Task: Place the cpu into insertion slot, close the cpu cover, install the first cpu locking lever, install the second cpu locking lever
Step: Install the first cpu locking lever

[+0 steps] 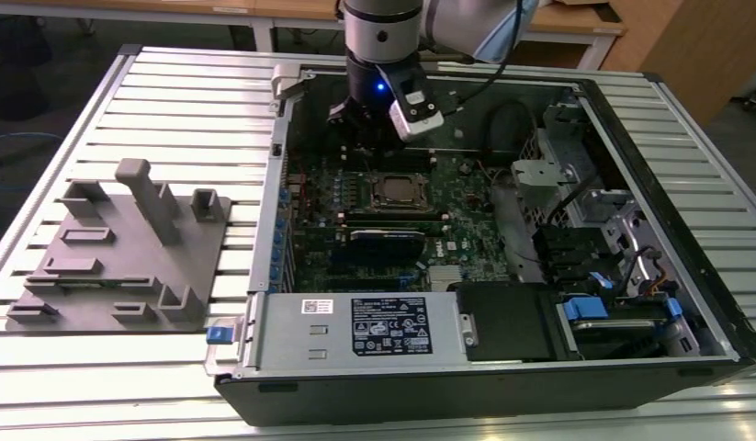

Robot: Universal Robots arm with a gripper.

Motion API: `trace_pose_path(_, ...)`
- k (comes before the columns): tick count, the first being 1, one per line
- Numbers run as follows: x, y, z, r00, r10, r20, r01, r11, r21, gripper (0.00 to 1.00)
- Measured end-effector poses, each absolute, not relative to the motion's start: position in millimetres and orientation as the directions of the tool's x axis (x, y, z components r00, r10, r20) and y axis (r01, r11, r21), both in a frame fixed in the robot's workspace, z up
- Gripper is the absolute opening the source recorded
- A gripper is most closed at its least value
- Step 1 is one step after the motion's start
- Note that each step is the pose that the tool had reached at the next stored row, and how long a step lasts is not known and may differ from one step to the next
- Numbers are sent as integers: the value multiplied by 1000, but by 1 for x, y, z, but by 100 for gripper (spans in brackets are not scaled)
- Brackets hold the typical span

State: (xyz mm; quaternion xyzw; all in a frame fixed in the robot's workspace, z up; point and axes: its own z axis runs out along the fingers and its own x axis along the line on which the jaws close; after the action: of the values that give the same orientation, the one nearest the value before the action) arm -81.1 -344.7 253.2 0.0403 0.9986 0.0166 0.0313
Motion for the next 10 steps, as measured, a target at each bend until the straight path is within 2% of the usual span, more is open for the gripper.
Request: trace_pose_path(10, -100, -345, 253, -995, 82, -66, 79, 996, 36, 11)
